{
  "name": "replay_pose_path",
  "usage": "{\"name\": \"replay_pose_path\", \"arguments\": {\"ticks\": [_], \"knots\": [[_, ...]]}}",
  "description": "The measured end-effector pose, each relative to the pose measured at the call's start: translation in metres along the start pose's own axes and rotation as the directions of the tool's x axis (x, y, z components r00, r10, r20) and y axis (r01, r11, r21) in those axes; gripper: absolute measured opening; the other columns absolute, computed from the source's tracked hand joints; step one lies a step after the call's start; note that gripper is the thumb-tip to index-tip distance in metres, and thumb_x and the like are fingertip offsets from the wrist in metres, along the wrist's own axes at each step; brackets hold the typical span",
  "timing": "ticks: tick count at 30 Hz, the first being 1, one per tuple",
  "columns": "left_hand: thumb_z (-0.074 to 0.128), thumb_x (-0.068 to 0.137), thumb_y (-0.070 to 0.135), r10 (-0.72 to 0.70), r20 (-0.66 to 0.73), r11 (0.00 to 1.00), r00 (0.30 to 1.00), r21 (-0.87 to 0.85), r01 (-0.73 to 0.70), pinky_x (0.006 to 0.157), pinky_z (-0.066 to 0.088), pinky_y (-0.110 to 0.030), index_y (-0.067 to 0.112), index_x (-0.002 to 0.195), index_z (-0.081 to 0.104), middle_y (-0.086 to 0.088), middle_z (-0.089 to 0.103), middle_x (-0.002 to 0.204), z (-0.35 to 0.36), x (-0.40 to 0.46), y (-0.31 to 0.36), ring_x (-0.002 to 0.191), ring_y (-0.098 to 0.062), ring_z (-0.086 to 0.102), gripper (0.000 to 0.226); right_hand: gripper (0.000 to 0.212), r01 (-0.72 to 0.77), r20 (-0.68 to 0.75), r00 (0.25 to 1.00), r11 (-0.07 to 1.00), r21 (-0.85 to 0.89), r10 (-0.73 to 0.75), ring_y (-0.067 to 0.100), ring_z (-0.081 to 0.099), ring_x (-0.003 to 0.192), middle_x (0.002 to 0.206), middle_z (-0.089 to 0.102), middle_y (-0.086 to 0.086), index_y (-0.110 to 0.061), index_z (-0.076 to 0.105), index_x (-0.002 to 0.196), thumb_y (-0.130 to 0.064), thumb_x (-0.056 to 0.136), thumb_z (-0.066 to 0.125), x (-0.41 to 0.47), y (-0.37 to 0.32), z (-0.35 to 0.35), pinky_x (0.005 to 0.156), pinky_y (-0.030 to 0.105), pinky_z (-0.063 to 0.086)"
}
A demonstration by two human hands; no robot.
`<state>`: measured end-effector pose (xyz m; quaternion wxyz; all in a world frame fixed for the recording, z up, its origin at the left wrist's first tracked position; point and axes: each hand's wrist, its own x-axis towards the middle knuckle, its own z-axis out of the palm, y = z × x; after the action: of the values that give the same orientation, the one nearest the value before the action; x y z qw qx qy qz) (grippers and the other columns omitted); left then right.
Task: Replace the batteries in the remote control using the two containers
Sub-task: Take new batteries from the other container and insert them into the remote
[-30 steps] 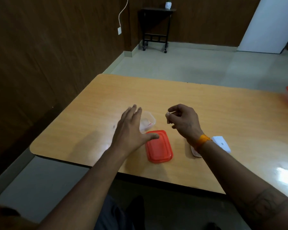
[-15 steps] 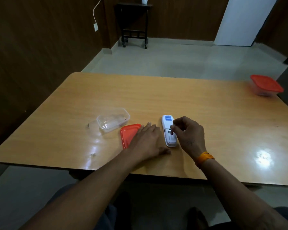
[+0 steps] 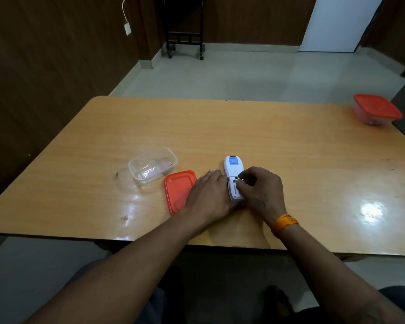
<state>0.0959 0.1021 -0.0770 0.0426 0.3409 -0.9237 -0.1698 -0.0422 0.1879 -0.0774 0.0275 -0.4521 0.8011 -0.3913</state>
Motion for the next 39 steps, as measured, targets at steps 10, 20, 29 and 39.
{"name": "replay_pose_path", "arguments": {"ticks": [10,20,29,39], "knots": [[0.04,0.085,0.077,0.033,-0.016,0.999,0.999,0.013,-0.033,0.127,0.025,-0.042,0.012,0.152,0.047,-0.017,0.046,0.159,0.002,0.0,-0.005,0.151,-0.034,0.038,0.093,0.02,0.051,0.115,0.993,0.986,-0.158,-0.033,0.021,0.061,0.082,0.091,0.068,0.002,-0.017,0.075,0.105,-0.025,0.087,0.072,0.002,-0.004,-0.005,0.069,0.029,0.035],[0.039,0.077,0.088,0.021,-0.029,1.0,0.999,0.012,-0.021,0.127,0.028,-0.04,0.017,0.15,0.051,-0.012,0.055,0.153,0.007,0.003,-0.006,0.145,-0.026,0.047,0.103,0.011,0.022,0.015,1.0,1.0,-0.007,-0.022,0.016,0.067,0.073,0.077,0.072,-0.008,-0.019,0.068,0.086,-0.02,0.083,0.078,0.008,-0.01,-0.013,0.068,0.03,0.051],[0.048,0.085,0.08,-0.004,-0.008,1.0,1.0,-0.013,0.004,0.127,0.027,-0.042,0.015,0.152,0.047,-0.016,0.046,0.159,0.001,-0.002,-0.002,0.151,-0.033,0.038,0.094,0.01,0.049,0.072,0.996,0.999,-0.016,-0.048,0.014,0.066,0.073,0.089,0.073,-0.009,-0.023,0.077,0.089,-0.03,0.084,0.082,0.003,-0.001,-0.006,0.078,0.038,0.055],[0.025,0.078,0.073,-0.017,-0.01,0.997,1.0,-0.081,0.016,0.126,0.027,-0.043,0.013,0.144,0.055,-0.019,0.056,0.15,-0.002,0.0,0.002,0.146,-0.034,0.046,0.094,0.018,0.128,0.12,0.986,0.982,-0.138,-0.112,0.015,0.055,0.085,0.097,0.054,-0.004,-0.015,0.081,0.105,-0.024,0.093,0.07,-0.006,-0.003,0.002,0.07,0.03,0.04]]}}
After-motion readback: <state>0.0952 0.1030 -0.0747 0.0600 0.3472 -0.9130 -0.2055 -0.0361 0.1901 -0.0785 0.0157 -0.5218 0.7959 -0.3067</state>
